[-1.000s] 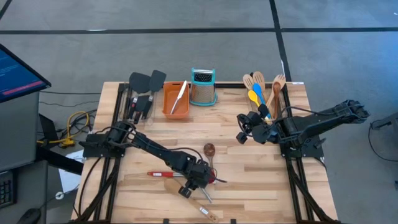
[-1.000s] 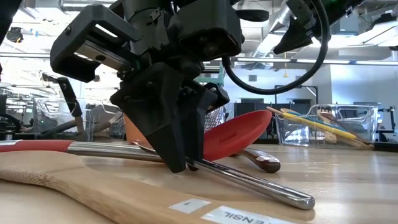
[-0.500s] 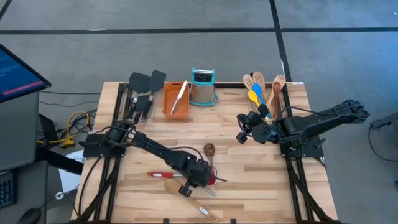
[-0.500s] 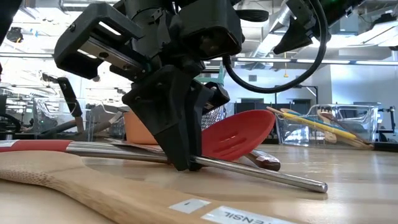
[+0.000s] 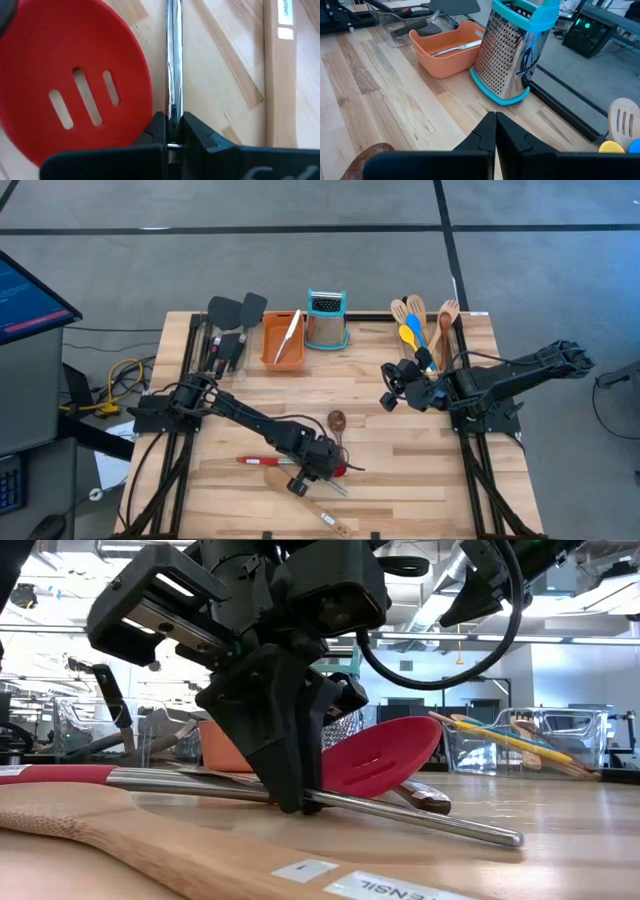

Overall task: Pick & Place Kitchen Items
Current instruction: Put the silver knife into the orange bin

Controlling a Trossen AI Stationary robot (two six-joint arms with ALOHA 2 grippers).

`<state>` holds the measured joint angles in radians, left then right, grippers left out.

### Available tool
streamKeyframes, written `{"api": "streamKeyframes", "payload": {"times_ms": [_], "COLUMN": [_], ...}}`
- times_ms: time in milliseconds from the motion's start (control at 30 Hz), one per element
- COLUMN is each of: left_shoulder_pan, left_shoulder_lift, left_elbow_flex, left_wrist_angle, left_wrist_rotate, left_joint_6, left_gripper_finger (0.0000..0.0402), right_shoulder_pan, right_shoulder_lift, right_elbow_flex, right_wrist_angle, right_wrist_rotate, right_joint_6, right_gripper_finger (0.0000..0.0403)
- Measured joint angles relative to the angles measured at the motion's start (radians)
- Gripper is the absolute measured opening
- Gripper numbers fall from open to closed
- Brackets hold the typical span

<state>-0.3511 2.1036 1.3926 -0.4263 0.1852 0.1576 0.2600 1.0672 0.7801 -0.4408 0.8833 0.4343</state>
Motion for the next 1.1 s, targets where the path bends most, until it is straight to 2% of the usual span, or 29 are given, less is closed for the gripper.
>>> {"api": "streamKeyframes", "payload": {"times_ms": [400,500,700,867,1100], "left_shoulder_pan": [0.005,0.005,0.005,0.015,0.093], "left_shoulder_lift": [-0.166,-0.238,-0.389,-0.517,-0.679], "left_elbow_flex": [-0.003,0.0,-0.001,0.001,0.001], "left_wrist_angle": [0.004,0.03,0.028,0.027,0.033], "left_wrist_rotate": [0.001,-0.036,-0.235,-0.448,-0.676], "left_joint_6": [-0.001,0.001,0.048,0.127,0.153], "left_gripper_finger": [0.0007,0.0007,0.0007,0.0007,0.0007], "right_shoulder_pan": [0.0,0.0,0.0,0.0,0.0], "right_shoulder_lift": [0.0,0.0,0.0,0.0,0.0], "right_elbow_flex": [0.0,0.0,0.0,0.0,0.0], "right_wrist_angle": [0.0,0.0,0.0,0.0,0.0], "right_wrist_rotate": [0.0,0.0,0.0,0.0,-0.001], "right_joint_6": [0.0,0.0,0.0,0.0,0.0], "right_gripper_finger": [0.0001,0.0001,0.0001,0.0001,0.0001]}}
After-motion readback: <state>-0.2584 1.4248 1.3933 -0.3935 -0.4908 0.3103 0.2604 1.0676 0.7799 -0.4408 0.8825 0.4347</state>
